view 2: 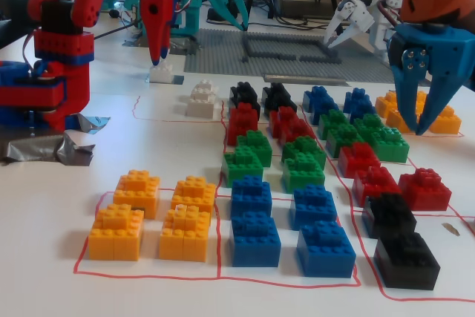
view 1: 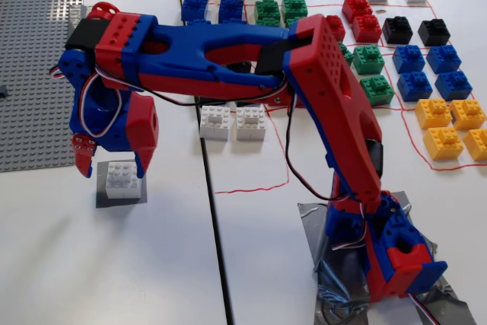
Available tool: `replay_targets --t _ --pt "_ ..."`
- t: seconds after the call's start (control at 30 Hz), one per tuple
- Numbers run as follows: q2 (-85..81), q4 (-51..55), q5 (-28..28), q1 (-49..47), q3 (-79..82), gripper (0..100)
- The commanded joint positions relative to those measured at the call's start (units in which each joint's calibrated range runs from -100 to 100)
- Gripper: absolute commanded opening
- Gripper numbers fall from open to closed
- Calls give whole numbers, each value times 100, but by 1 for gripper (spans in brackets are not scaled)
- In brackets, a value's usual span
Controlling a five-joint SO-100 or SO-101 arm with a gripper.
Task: Grab the block and put it in the grey marker
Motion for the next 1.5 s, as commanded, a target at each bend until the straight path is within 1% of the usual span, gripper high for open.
replay_targets --t 0.0,0.07,0.1,0.33,0.53,0.63,0.7,0.83,1.1,1.27,1.47 --pt "-1178 142 132 -17 -381 12" --pt "-1433 248 200 32 -354 1" --pt "-1557 353 200 61 -372 0" --pt "-2151 872 112 326 -936 0" --pt "-2283 1310 -205 807 -1817 0" --pt "-2456 1327 -308 1151 -1907 0" --pt "-2597 1335 -366 1435 -1844 0" --pt "-3050 1335 -459 2250 -1208 0" --pt "-3480 1075 -347 4124 -400 0" --pt "-3504 872 -503 4850 27 0" --pt "-3628 385 -386 5763 718 0"
